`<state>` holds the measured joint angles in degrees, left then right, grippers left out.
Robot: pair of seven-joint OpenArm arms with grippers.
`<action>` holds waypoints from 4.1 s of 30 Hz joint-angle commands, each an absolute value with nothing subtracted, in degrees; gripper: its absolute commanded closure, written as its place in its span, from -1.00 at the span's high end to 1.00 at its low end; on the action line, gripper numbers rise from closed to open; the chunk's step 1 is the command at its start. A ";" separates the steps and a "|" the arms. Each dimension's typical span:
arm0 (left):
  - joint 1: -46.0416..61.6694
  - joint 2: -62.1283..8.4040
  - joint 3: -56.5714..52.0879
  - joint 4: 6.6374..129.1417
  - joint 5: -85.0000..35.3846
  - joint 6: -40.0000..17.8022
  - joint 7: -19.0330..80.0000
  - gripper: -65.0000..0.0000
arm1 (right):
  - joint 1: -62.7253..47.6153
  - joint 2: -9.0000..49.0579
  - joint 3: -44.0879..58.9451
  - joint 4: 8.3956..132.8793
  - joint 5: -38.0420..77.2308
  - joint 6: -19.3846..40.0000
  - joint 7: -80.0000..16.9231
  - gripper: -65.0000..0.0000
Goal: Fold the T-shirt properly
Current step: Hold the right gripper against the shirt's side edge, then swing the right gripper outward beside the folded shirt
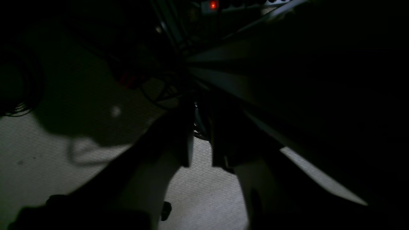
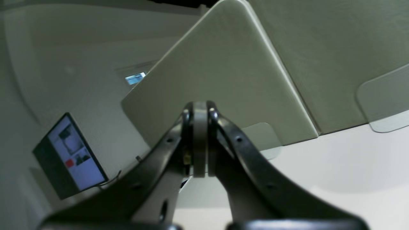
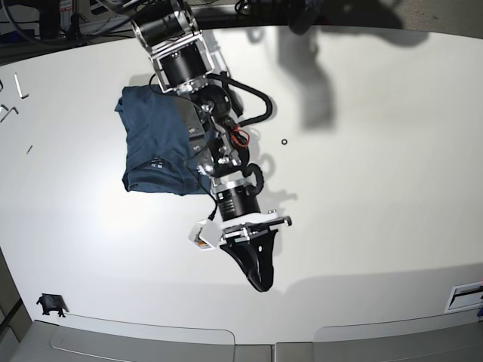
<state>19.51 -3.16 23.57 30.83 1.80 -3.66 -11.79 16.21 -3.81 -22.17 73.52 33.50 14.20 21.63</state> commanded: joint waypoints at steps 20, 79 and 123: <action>20.03 -2.92 23.66 31.09 2.07 -4.25 -12.56 -0.75 | 17.17 -4.12 -22.15 74.56 33.21 -2.46 23.14 -1.00; 20.03 -2.92 23.66 31.09 2.07 -4.25 -12.53 -0.75 | 15.51 -3.97 -22.13 74.56 8.84 -2.44 23.16 -1.00; 20.03 -2.92 23.66 31.09 2.07 -4.23 -12.56 -0.75 | 17.08 -4.12 -22.02 74.56 -14.61 -2.57 23.44 -1.00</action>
